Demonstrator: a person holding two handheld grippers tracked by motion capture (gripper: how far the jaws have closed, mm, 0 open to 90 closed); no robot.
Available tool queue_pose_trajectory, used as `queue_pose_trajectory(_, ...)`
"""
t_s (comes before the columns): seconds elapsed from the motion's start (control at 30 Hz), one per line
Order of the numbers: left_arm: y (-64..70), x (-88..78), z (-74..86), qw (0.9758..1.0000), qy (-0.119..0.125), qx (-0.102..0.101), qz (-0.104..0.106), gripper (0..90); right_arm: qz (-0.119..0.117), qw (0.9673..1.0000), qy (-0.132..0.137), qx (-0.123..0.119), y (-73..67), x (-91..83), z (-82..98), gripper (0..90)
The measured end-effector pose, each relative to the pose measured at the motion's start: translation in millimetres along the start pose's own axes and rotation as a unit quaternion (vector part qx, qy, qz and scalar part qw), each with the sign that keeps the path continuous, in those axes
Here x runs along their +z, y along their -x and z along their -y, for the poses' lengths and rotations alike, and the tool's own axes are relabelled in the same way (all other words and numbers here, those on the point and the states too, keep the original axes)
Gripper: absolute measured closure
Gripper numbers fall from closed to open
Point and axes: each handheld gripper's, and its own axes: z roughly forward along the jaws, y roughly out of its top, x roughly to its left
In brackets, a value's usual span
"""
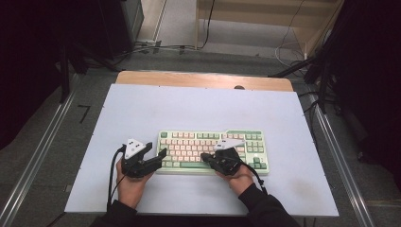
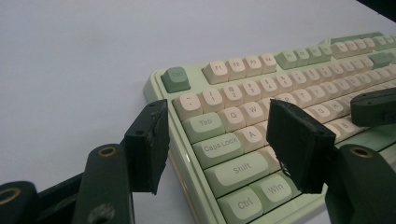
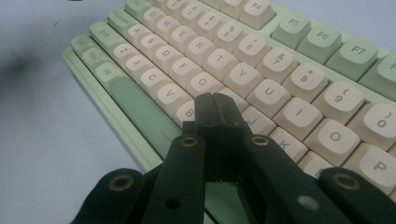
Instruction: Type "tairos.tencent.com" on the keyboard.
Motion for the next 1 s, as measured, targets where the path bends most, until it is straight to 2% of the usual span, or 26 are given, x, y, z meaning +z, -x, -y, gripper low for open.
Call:
queue_pose_trajectory(0.07,-0.2,-0.1,-0.1,1.0000,0.001,-0.001,0.000,39.8,-0.001,1.0000,0.007,0.002,-0.2,-2.7,-0.6,87.1)
queue_pose_trajectory(0.1,-0.3,0.0,-0.1,1.0000,0.000,-0.001,-0.001,39.8,0.000,0.9999,0.013,0.001,0.1,-4.0,-1.2,83.8)
queue_pose_trajectory(0.17,-0.2,0.1,-0.1,1.0000,0.000,0.000,-0.001,39.8,0.000,0.9998,0.020,0.007,1.0,-5.9,-1.8,72.5)
queue_pose_trajectory(0.27,-0.2,0.0,-0.1,1.0000,0.000,0.001,0.000,39.8,0.009,0.9993,0.033,0.017,3.5,-8.6,-2.9,48.4)
queue_pose_trajectory(0.37,-0.3,0.1,0.1,1.0000,0.000,0.002,0.003,40.5,0.021,0.9985,0.046,0.019,6.2,-12.0,-3.7,37.8)
queue_pose_trajectory(0.47,0.3,0.4,-0.2,0.9999,0.001,0.007,0.009,45.3,0.026,0.9980,0.051,0.027,9.3,-14.7,-4.0,33.2)
queue_pose_trajectory(0.53,1.1,1.3,-0.3,0.9997,0.001,0.009,0.021,52.3,0.029,0.9978,0.051,0.030,10.9,-15.4,-3.8,32.6)
queue_pose_trajectory(0.67,3.2,6.2,-0.8,0.9969,-0.009,0.010,0.078,77.0,0.035,0.9978,0.048,0.031,11.1,-16.7,-2.2,32.4)
queue_pose_trajectory(0.73,5.8,9.1,-1.1,0.9953,-0.016,0.015,0.095,87.4,0.038,0.9978,0.045,0.030,11.5,-17.4,-1.5,32.5)
queue_pose_trajectory(0.77,7.2,10.3,-1.5,0.9947,-0.017,0.017,0.100,90.0,0.041,0.9977,0.044,0.030,11.9,-18.1,-1.2,32.5)
queue_pose_trajectory(1.0,15.2,19.5,-5.2,0.9915,-0.025,0.030,0.124,90.0,0.053,0.9964,0.049,0.044,17.6,-24.7,3.7,32.0)
